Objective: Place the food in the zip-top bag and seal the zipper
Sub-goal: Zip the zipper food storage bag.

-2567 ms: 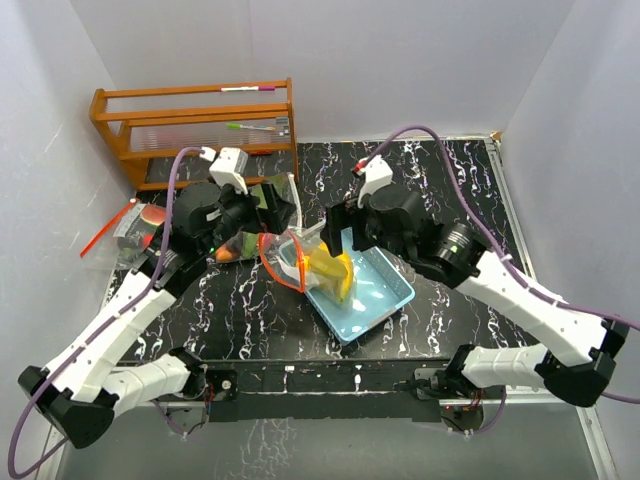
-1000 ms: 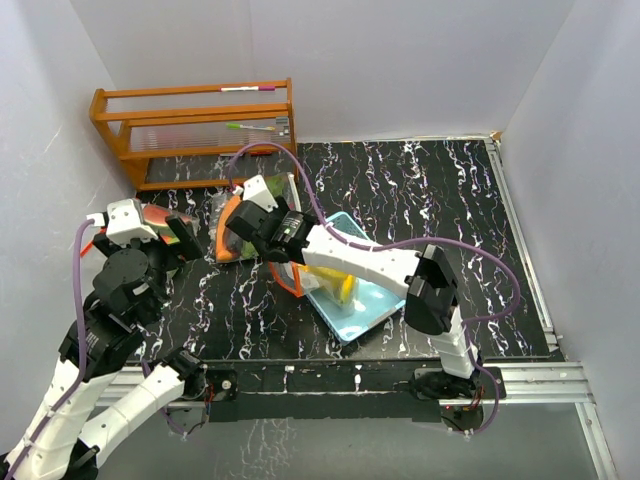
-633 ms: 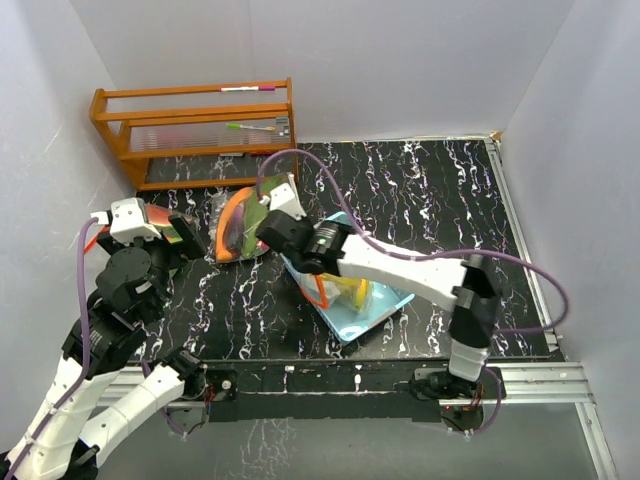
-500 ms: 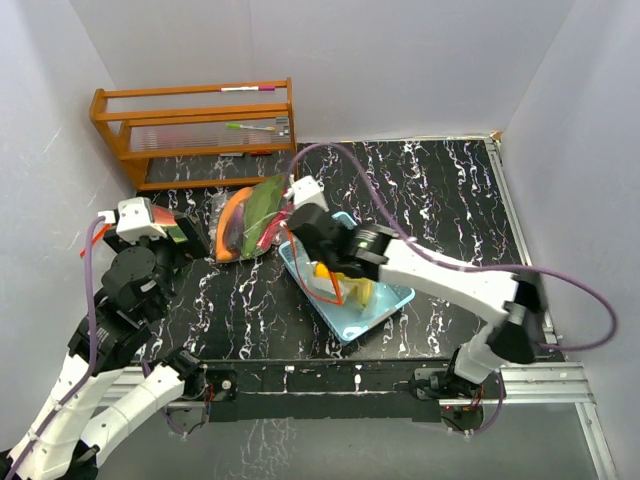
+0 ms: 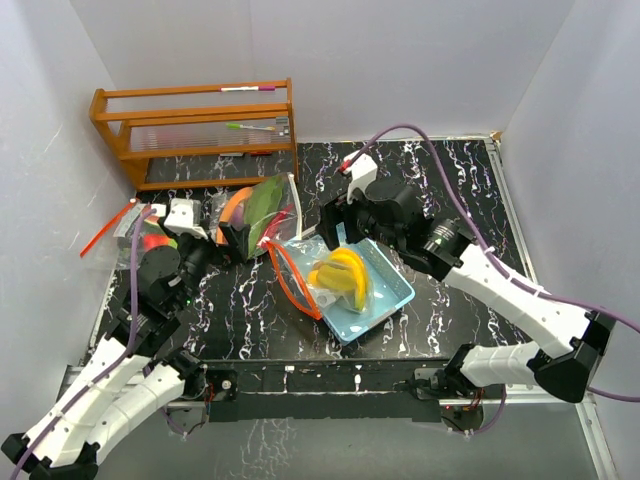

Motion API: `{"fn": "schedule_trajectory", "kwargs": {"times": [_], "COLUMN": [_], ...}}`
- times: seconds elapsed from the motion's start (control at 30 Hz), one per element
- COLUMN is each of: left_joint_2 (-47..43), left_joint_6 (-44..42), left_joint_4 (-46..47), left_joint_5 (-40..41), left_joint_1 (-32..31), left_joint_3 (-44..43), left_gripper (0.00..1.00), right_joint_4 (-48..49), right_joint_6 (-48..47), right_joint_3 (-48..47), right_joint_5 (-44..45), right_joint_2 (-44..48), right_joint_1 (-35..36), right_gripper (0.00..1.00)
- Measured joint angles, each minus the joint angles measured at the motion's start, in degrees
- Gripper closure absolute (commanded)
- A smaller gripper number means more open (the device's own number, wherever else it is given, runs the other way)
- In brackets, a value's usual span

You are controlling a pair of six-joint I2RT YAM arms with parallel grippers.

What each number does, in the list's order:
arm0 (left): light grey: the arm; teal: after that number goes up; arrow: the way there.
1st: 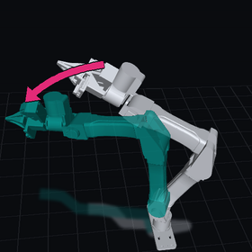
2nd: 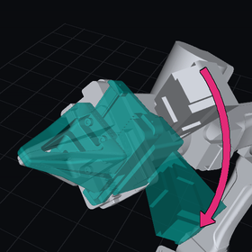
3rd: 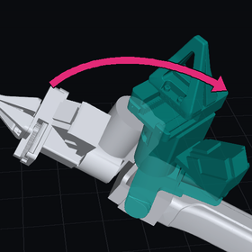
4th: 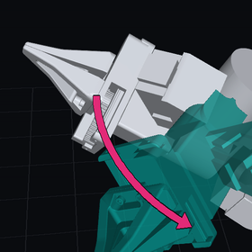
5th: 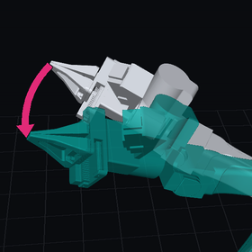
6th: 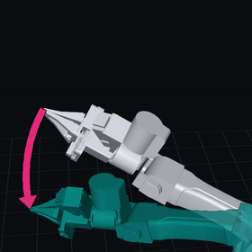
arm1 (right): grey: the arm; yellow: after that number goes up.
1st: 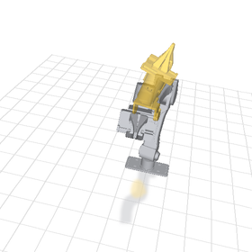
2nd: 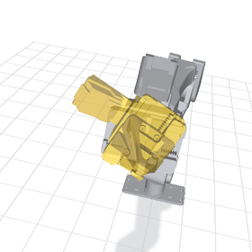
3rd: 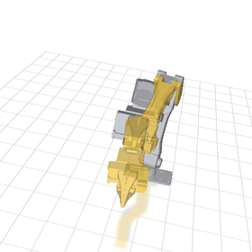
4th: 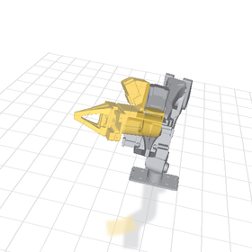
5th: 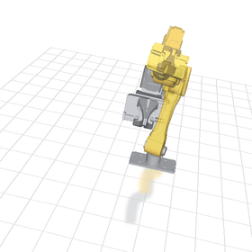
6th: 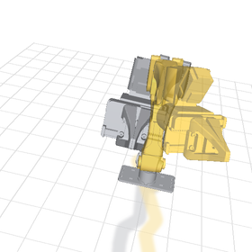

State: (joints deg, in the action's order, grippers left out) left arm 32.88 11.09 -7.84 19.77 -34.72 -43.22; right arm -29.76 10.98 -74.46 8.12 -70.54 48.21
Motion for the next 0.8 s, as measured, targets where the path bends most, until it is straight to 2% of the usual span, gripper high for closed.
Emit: {"fn": "schedule_trajectory", "kwargs": {"times": [0.1,0.2,0.3,0.5,0.63,0.8], "left_joint_2": [1.73,2.8,4.63,6.73,4.57,1.44], "left_joint_6": [0.52,1.73,3.21,3.82,1.14,-1.33], "left_joint_4": [1.75,0.74,-2.62,-6.38,-5.2,-2.71], "left_joint_5": [-0.81,1.4,7.52,20.55,27.87,31.52], "left_joint_1": [0.0,-0.02,-0.02,0.0,0.0,0.0], "left_joint_3": [-0.04,-1.11,-5.68,-15.67,-16.61,-16.55], "left_gripper": [0.03,0.03,0.03,0.03,0.03,0.03], "right_joint_4": [-0.48,-0.55,-0.24,0.09,0.11,-1.55], "right_joint_6": [-0.35,-0.61,-0.61,-0.37,-0.09,2.32], "right_joint_3": [-0.5,-1.62,-2.16,-4.85,-9.51,-20.98], "right_joint_5": [-0.61,3.41,5.55,11.61,18.4,28.72], "right_joint_2": [-1.36,-4.5,-8.74,-16.74,-23.26,-36.54], "right_joint_1": [1.66,7.37,13.55,18.4,21.22,24.39], "right_gripper": [0.02,0.02,0.02,0.02,0.01,0.02]}}
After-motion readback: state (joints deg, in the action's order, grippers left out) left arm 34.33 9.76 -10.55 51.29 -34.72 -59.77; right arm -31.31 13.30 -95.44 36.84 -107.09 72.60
